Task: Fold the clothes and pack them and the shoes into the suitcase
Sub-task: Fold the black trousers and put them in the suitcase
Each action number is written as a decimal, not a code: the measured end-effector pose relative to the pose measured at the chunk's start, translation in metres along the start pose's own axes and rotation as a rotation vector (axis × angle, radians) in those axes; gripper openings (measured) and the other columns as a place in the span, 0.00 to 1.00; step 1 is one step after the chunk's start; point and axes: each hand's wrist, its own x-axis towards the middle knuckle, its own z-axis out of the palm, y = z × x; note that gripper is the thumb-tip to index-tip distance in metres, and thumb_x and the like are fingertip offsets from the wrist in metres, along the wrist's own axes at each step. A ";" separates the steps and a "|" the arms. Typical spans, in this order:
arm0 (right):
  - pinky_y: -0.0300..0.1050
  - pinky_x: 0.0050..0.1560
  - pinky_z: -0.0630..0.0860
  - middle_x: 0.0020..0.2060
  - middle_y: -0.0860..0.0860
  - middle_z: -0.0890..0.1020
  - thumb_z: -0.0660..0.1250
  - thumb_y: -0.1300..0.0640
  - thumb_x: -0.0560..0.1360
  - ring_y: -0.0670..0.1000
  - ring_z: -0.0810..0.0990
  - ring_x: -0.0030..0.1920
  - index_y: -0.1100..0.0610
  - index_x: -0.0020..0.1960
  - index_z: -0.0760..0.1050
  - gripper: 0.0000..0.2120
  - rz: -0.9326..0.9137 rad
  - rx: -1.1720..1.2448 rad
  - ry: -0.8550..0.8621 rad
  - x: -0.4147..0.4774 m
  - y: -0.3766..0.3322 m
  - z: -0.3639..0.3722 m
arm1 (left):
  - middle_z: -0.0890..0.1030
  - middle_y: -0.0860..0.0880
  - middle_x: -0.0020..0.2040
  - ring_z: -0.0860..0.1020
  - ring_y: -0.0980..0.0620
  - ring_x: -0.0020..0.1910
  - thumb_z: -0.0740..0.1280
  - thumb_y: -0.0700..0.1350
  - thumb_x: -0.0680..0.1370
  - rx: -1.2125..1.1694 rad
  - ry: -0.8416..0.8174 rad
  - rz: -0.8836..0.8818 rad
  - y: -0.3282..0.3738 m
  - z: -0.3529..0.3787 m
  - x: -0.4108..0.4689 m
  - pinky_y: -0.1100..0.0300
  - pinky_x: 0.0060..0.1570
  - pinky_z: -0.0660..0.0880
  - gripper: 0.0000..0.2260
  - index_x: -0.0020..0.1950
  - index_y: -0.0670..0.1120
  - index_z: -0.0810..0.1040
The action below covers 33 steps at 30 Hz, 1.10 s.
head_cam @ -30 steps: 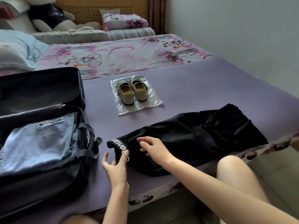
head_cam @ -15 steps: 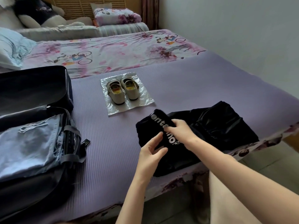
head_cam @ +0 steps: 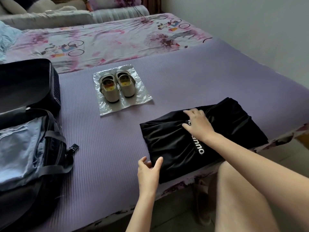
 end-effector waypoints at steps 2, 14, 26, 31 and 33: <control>0.50 0.68 0.60 0.67 0.53 0.69 0.65 0.46 0.76 0.57 0.63 0.67 0.53 0.73 0.64 0.28 -0.166 -0.117 -0.037 0.019 -0.022 0.001 | 0.71 0.53 0.56 0.73 0.52 0.59 0.70 0.53 0.73 -0.013 0.002 -0.044 -0.002 0.004 0.005 0.61 0.55 0.69 0.27 0.68 0.46 0.66; 0.43 0.57 0.52 0.51 0.53 0.79 0.66 0.51 0.76 0.54 0.68 0.59 0.49 0.54 0.77 0.08 -0.273 0.208 -0.088 0.062 -0.148 0.064 | 0.78 0.54 0.50 0.75 0.55 0.51 0.68 0.46 0.76 -0.142 0.256 0.083 -0.013 -0.057 0.009 0.58 0.47 0.71 0.09 0.55 0.50 0.74; 0.41 0.60 0.52 0.59 0.47 0.78 0.66 0.51 0.76 0.49 0.69 0.63 0.51 0.59 0.78 0.12 -0.420 0.304 0.014 0.023 -0.163 0.054 | 0.71 0.45 0.64 0.70 0.46 0.63 0.68 0.44 0.76 0.045 0.452 -0.002 -0.052 -0.137 0.022 0.52 0.58 0.66 0.19 0.66 0.46 0.69; 0.52 0.71 0.58 0.60 0.45 0.78 0.70 0.58 0.73 0.51 0.67 0.63 0.44 0.63 0.75 0.20 -0.278 0.193 -0.205 0.018 -0.028 0.026 | 0.71 0.46 0.64 0.64 0.46 0.66 0.70 0.45 0.74 0.445 0.508 0.393 -0.026 -0.104 0.014 0.49 0.67 0.61 0.21 0.66 0.47 0.73; 0.53 0.73 0.56 0.62 0.47 0.75 0.71 0.55 0.73 0.52 0.65 0.66 0.40 0.64 0.73 0.23 -0.268 0.209 -0.289 0.023 -0.014 0.026 | 0.74 0.49 0.61 0.69 0.49 0.64 0.72 0.48 0.72 0.587 0.407 0.571 -0.015 -0.082 0.016 0.51 0.67 0.62 0.21 0.64 0.48 0.75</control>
